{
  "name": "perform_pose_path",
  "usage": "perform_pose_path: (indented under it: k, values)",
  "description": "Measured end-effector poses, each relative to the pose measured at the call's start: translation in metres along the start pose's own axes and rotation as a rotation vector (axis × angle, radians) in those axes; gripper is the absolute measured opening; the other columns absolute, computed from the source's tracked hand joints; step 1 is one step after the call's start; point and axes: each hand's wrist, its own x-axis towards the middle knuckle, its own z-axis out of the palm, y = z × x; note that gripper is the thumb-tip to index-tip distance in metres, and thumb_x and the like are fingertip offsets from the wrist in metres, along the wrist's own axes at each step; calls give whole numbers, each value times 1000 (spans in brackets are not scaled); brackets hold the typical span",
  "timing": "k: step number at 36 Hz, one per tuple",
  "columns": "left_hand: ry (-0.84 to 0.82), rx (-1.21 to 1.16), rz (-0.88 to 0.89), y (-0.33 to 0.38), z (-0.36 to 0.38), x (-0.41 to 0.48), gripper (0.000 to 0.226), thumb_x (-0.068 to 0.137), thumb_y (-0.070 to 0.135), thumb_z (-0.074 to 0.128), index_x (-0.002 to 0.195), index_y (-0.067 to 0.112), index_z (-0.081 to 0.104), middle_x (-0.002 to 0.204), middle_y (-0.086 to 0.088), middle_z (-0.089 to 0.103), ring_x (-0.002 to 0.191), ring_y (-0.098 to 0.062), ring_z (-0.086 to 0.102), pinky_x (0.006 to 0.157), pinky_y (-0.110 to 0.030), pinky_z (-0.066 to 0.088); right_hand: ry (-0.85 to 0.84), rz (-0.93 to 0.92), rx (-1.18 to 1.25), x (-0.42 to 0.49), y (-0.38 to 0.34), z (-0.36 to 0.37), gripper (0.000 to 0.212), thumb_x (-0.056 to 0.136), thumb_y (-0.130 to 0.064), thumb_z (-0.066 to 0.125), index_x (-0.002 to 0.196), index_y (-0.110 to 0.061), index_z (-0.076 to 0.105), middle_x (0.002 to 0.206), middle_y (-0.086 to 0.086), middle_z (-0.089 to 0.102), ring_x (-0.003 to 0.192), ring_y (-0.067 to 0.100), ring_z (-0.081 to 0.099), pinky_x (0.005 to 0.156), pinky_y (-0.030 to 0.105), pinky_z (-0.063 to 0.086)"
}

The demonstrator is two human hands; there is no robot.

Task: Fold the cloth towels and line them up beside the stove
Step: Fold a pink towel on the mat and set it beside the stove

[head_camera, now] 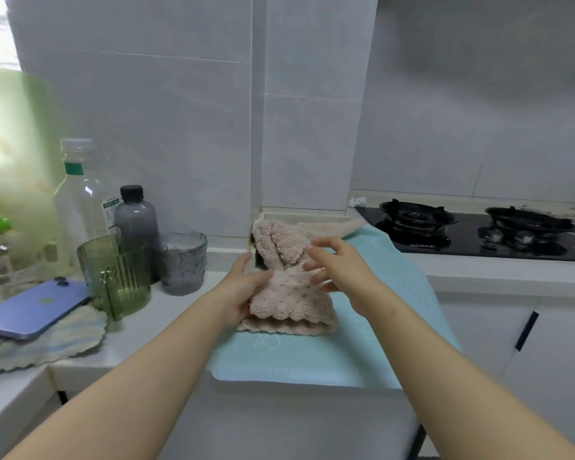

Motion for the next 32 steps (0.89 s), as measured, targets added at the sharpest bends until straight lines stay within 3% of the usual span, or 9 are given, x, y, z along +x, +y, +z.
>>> perform_pose_path:
  k: [3,6,9,15,17,21,27,29,32]
  values:
    - [9,237,73,-1,2,6,55,86,-6,55,134,20,46,112,-15,60,77,-25,61,71,-33,53,13,30,-22,-1,8,-6,20,92,-26,54,111,-19,51,86,3,63,62,14,55,56,23,44]
    - [58,395,161,4,-1,10,45,87,-5,54,128,15,54,92,-4,60,64,-13,55,49,-13,47,32,45,-30,-2,14,-12,17,92,-24,54,109,-21,51,86,3,62,60,13,54,56,21,43]
    - [64,553,214,5,-10,15,44,88,-2,55,128,15,53,109,-9,60,65,-9,52,41,-6,40,40,58,-55,-1,20,-12,17,92,-24,53,109,-20,51,86,2,62,62,13,54,59,23,42]
    - [33,853,258,-1,-20,14,46,87,14,62,131,21,51,131,-8,53,85,-15,52,56,-9,41,108,18,-296,6,32,-4,27,89,-25,53,115,-18,55,91,1,62,69,12,53,63,26,39]
    - [49,899,294,-1,-19,13,44,88,19,60,131,23,50,131,-5,54,93,-14,53,73,-15,37,159,-53,-451,6,33,-1,28,90,-25,51,117,-18,55,93,-2,59,81,15,53,68,26,38]
    - [55,915,333,-2,-11,18,41,89,15,57,129,23,53,132,-3,54,115,-19,52,86,-18,35,201,-178,-624,8,29,8,31,91,-23,48,120,-17,56,117,3,57,108,20,51,85,31,41]
    - [46,958,262,-6,-14,19,42,88,12,59,129,18,53,135,-5,51,121,-20,49,92,-19,34,102,-111,-764,10,34,15,36,91,-24,45,125,-19,53,128,5,54,118,26,47,97,38,40]
    - [87,1124,290,-5,-14,16,45,89,17,56,133,19,48,141,-4,44,126,-23,45,98,-24,34,94,-111,-868,9,36,15,36,94,-25,41,127,-18,51,130,6,52,120,27,42,96,37,36]
    - [205,1261,473,4,-5,13,44,93,20,46,137,22,42,152,-4,24,137,-28,28,108,-38,29,158,-183,-916,10,35,17,35,95,-24,37,126,-18,52,133,2,50,121,25,39,96,36,31]
